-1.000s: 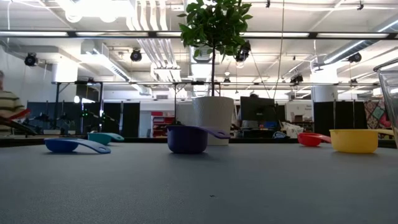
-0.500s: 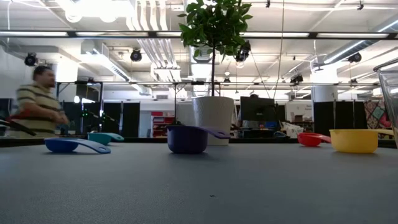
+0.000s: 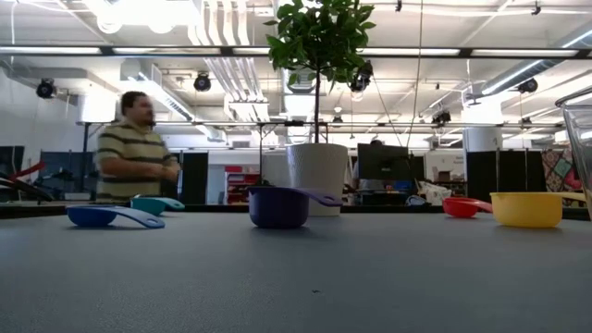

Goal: Nest measuring cups in basket
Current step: Stack the green measuring cup on top of the orange measuring cup

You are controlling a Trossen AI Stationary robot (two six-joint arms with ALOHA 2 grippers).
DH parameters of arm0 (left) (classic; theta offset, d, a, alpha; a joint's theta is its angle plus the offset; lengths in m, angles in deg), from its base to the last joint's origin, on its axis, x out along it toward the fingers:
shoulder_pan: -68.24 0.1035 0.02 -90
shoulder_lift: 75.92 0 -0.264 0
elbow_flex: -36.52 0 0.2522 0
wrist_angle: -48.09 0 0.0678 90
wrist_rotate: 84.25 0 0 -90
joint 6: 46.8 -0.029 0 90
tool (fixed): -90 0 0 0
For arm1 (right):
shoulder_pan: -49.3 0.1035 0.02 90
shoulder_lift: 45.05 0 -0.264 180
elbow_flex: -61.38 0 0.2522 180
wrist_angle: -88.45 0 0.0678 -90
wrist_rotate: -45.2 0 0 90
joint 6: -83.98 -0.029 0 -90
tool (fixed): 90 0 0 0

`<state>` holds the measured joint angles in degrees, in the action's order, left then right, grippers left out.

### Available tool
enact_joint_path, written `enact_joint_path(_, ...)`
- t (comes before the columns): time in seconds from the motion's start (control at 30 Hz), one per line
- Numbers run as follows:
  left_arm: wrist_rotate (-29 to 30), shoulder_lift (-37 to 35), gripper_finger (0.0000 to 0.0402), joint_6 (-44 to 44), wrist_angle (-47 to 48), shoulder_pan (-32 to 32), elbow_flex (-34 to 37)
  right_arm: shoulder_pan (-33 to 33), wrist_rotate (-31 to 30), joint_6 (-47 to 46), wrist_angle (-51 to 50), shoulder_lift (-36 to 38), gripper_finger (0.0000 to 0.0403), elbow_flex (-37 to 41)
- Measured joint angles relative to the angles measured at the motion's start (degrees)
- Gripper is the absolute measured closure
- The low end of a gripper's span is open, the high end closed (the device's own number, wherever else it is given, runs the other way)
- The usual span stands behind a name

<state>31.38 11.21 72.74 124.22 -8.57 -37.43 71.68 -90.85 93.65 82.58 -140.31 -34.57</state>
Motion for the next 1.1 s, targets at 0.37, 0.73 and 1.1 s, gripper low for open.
enact_joint_path(0.37,-5.4,0.6,0.0217,-3.3,3.1,1.1,-3.9,0.0,0.0,0.4,-0.1,0.0,0.0165,0.0)
enact_joint_path(0.73,-18.4,9.3,0.0217,-15.8,9.5,5.5,-13.4,0.1,0.0,0.6,-0.2,0.0,0.0165,0.0)
enact_joint_path(1.1,-23.1,21.3,0.0217,-18.3,11.2,5.8,-22.5,0.1,1.6,1.1,0.3,0.0,0.0165,0.0)
